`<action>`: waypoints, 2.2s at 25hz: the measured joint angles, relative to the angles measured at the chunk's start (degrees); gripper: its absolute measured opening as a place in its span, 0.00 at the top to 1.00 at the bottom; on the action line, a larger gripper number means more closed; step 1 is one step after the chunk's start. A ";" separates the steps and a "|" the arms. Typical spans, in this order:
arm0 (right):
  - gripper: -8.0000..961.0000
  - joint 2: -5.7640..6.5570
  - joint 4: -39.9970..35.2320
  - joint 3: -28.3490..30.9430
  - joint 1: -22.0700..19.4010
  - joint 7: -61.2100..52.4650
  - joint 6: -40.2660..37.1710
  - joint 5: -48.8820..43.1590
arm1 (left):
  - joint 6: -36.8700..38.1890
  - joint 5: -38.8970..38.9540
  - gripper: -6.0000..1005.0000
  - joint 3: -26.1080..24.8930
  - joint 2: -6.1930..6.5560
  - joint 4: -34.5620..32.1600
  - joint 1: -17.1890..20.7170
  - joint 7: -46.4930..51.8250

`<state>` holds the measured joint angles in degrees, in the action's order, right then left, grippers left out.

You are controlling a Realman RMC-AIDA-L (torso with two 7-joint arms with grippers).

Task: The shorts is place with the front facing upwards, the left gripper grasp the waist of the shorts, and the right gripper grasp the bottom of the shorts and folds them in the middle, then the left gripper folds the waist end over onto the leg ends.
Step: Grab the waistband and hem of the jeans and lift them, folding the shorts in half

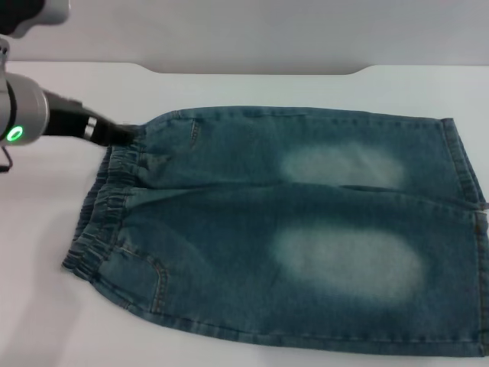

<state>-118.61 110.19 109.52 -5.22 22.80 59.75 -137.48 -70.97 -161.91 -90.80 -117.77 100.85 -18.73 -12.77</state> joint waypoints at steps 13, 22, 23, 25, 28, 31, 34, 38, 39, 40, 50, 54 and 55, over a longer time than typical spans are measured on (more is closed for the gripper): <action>0.39 -0.15 1.99 8.65 -0.67 -3.83 21.57 -0.62 | -19.37 -1.18 0.16 -0.44 -0.16 -1.07 -3.90 2.14; 0.39 -0.40 2.54 8.64 -1.13 -4.90 23.82 -3.13 | -24.12 -1.70 0.16 0.59 -0.20 -8.24 -6.69 4.14; 0.39 -0.40 2.48 8.64 -1.04 -4.91 23.75 -3.23 | -24.08 -1.65 0.16 0.84 -0.23 -9.22 -7.10 4.26; 0.39 -0.39 2.45 8.64 -0.85 -4.90 23.70 -3.29 | -23.98 -1.53 0.16 1.57 -0.30 -11.16 -7.98 4.36; 0.39 -0.36 2.37 8.64 -0.70 -4.85 23.62 -3.41 | -23.85 -1.50 0.16 2.42 -0.35 -13.21 -9.19 4.69; 0.39 -0.36 2.29 8.64 -0.44 -4.62 23.56 -3.83 | -23.61 -1.35 0.16 2.62 -0.37 -14.78 -10.11 4.83; 0.39 -0.36 2.29 8.66 -0.37 -4.38 23.56 -4.08 | -23.56 -1.35 0.16 2.64 -0.42 -15.32 -10.65 4.84; 0.39 -0.38 2.23 8.69 -0.34 -4.15 23.56 -4.10 | -23.44 -1.49 0.16 2.77 -0.45 -15.79 -11.10 4.86; 0.39 -0.38 2.23 8.69 -0.34 -4.15 23.56 -4.10 | -23.41 -1.54 0.16 2.89 -0.44 -16.10 -11.25 4.86; 0.39 -0.39 2.22 8.70 -0.33 -4.12 23.56 -4.11 | -23.41 -1.54 0.16 2.89 -0.44 -16.10 -11.25 4.86; 0.39 -0.42 2.40 8.70 -0.40 -3.59 23.78 -4.11 | -23.07 -1.73 0.16 3.18 -0.31 -17.35 -11.60 4.86; 0.39 -0.47 2.54 8.70 -0.54 -3.49 23.93 -3.95 | -23.02 -2.52 0.16 3.18 -0.28 -17.44 -11.76 4.83; 0.39 -0.48 2.55 8.70 -0.55 -3.48 23.93 -3.92 | -23.02 -2.52 0.16 3.18 -0.28 -17.44 -11.76 4.83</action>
<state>-119.09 112.74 118.21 -5.77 19.32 83.68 -141.40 -93.99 -164.43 -87.62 -118.04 83.41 -30.48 -7.94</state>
